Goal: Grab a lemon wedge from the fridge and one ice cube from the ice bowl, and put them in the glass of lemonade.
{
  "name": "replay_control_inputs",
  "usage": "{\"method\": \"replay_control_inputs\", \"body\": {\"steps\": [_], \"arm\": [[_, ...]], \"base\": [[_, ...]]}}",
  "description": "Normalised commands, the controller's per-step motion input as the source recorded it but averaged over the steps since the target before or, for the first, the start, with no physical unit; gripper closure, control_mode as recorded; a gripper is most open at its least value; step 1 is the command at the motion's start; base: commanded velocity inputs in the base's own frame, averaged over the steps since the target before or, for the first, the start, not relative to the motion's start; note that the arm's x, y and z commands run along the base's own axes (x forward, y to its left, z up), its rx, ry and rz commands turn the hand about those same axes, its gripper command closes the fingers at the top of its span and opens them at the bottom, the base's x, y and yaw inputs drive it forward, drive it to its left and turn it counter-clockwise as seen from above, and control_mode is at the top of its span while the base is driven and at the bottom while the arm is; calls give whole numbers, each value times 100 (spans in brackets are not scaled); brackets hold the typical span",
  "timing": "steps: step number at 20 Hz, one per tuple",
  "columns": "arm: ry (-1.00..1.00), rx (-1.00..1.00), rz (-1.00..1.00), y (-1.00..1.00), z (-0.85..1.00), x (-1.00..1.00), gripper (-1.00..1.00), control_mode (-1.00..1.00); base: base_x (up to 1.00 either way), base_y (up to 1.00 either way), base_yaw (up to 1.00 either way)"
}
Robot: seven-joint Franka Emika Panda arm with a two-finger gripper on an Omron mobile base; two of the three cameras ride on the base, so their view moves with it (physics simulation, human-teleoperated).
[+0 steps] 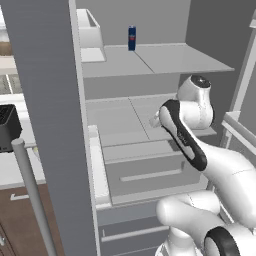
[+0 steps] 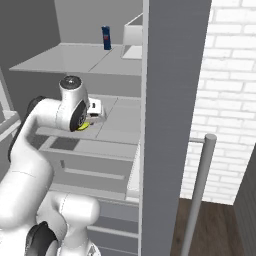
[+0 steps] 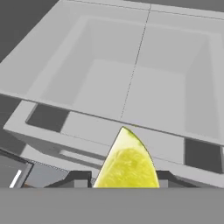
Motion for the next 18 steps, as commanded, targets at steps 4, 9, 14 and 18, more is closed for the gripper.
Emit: {"method": "replay_control_inputs", "body": {"steps": [4, 9, 14, 18], "arm": [[8, -13, 1, -6, 91, -99, 100, -100], [8, -7, 0, -17, 81, -98, 100, -100], [1, 0, 0, -26, 23, -100, 100, -100], [-1, 0, 0, -16, 0, -99, 100, -100]], "base": [[0, 0, 0], [0, 0, 0], [0, 0, 0], [0, 0, 0]]}}
